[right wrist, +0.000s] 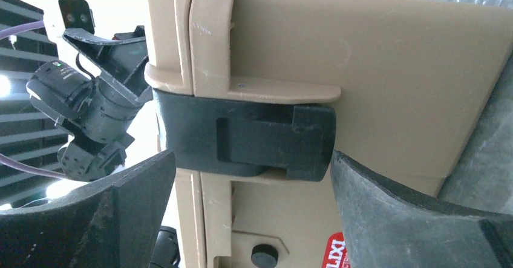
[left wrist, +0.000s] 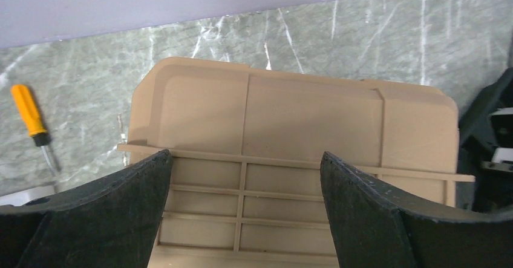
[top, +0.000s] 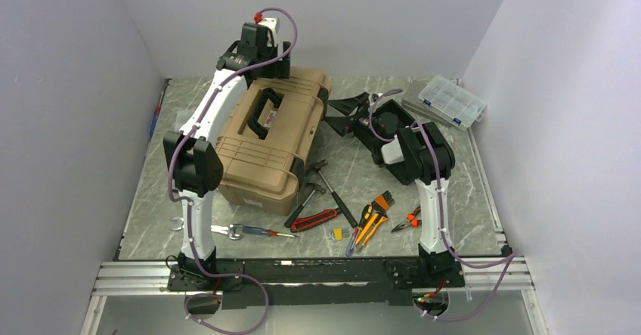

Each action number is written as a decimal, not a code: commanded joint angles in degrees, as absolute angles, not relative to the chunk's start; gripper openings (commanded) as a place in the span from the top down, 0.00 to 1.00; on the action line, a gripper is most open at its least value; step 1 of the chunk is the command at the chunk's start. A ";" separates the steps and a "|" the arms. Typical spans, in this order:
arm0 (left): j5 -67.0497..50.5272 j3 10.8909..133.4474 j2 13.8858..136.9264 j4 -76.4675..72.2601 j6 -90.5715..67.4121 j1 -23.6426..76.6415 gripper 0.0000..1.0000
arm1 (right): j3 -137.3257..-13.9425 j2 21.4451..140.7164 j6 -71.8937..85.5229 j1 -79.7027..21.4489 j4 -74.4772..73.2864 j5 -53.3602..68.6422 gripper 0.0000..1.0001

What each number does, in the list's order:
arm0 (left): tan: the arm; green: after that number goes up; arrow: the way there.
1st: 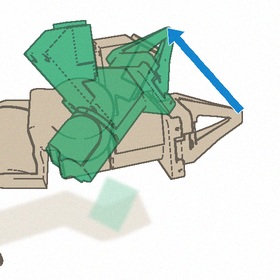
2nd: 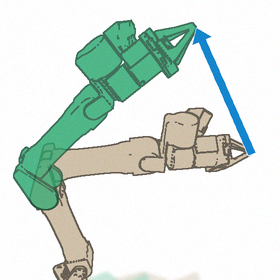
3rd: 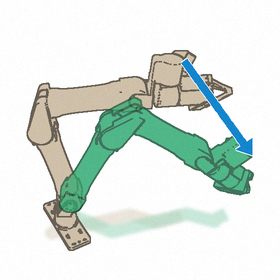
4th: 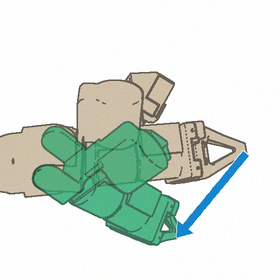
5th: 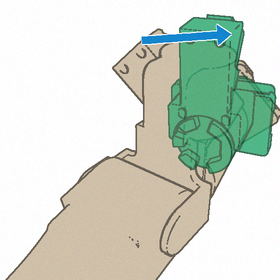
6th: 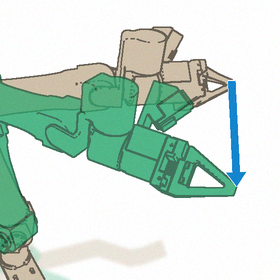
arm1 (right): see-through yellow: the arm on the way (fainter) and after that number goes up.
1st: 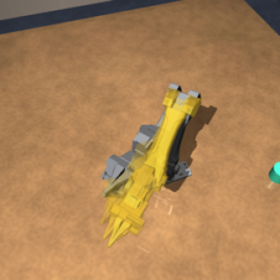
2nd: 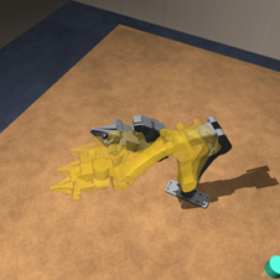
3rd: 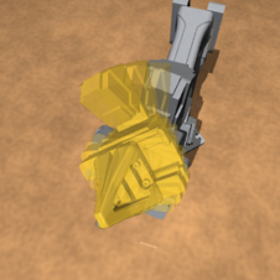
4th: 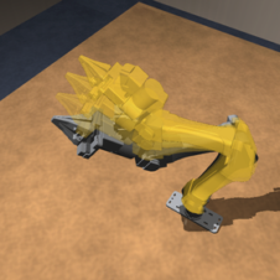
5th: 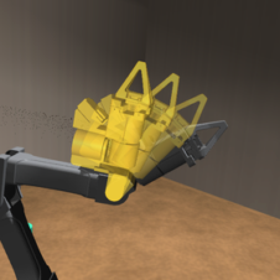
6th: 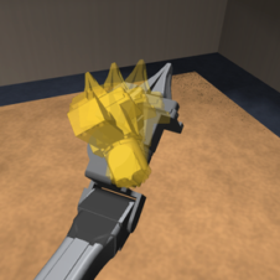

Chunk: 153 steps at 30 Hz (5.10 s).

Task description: Pack the tool kit

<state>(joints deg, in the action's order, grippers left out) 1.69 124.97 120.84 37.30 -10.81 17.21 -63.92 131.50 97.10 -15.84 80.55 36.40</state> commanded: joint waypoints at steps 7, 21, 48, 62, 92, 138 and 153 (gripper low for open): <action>8.50 121.73 127.66 47.17 -7.84 19.90 0.06 | -60.97 120.73 97.27 -13.98 98.20 38.67 0.02; 5.81 128.93 123.94 51.52 -8.62 20.04 0.01 | -60.79 125.21 92.29 -13.27 90.42 38.72 0.00; -7.69 129.00 121.10 47.04 -8.94 9.82 0.01 | -69.58 133.70 88.66 -16.42 81.48 37.54 0.00; -19.26 124.98 125.05 42.89 -16.03 6.42 0.01 | -72.72 135.89 92.66 -18.45 88.03 38.11 0.02; -12.76 116.50 125.51 43.12 -13.90 7.16 0.01 | -70.40 128.73 93.35 -18.46 86.96 38.93 0.60; -2.62 123.27 119.48 50.01 -10.55 9.49 0.01 | -78.77 95.50 38.95 -18.64 -4.04 9.72 0.00; -0.18 123.94 106.70 55.58 -9.33 9.50 0.01 | -61.24 85.30 45.52 -21.38 7.70 22.49 0.00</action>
